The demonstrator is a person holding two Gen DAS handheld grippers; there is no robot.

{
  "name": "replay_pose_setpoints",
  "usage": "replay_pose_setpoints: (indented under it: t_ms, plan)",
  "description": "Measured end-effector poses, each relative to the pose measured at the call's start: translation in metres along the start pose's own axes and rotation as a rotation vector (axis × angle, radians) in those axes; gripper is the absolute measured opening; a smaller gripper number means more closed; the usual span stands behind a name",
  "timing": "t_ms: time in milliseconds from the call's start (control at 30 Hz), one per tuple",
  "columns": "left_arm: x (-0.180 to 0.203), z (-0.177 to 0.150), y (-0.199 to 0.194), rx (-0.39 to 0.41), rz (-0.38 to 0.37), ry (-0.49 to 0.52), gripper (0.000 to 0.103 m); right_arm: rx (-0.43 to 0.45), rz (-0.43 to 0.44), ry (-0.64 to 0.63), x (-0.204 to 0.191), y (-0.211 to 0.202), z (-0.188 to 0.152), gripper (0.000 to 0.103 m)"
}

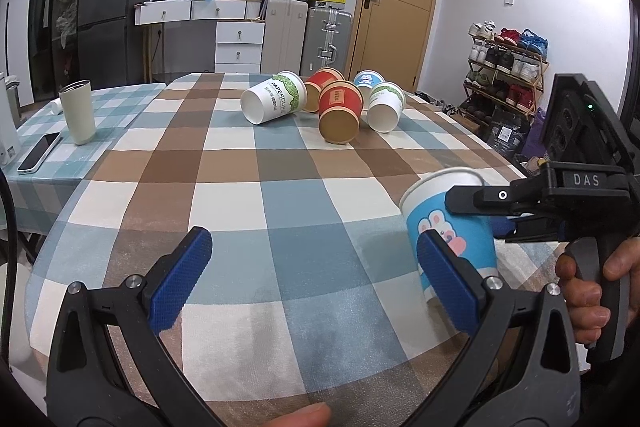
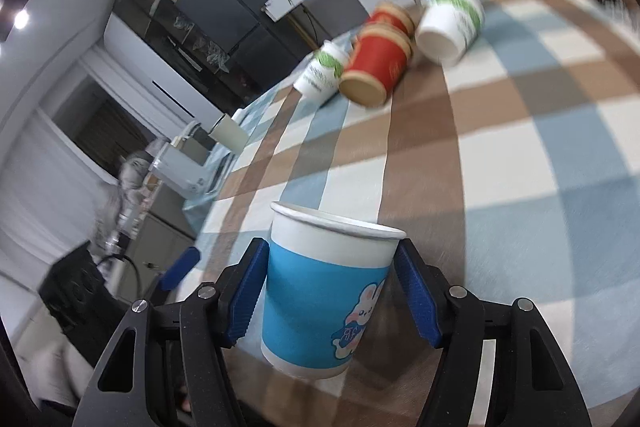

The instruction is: Flip cup upright

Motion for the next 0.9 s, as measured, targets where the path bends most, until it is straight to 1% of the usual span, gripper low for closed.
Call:
replay_pose_setpoints:
  t_ms: [100, 200, 467, 667, 900]
  plan:
    - [0.0, 0.0, 0.001, -0.001, 0.003, 0.001, 0.102, 0.071, -0.102, -0.079, -0.002, -0.006, 0.005, 0.066]
    - [-0.001, -0.001, 0.001, -0.002, 0.008, -0.001, 0.102, 0.118, -0.179, -0.13, -0.002, -0.007, 0.011, 0.066]
    - [-0.001, -0.001, 0.002, -0.002, 0.009, 0.0, 0.102, 0.226, -0.275, -0.198, -0.006, -0.01, 0.028, 0.066]
    - [-0.002, -0.002, 0.003, -0.003, 0.009, -0.004, 0.102, 0.244, -0.333, -0.25, -0.012, -0.001, 0.035, 0.066]
    - [-0.002, -0.002, 0.003, -0.005, 0.01, 0.001, 0.102, 0.21, -0.348, -0.265, -0.012, 0.009, 0.036, 0.066]
Point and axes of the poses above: each gripper's, at about its wrist camera, not at the fingertips, and y roughly the way its jaws point, x to its right, z to its top, the point moved 8 cm from there along y, roughly the way its jaws point, and after that the axes turned 9 degrees about -x, right-handed, at the moved point
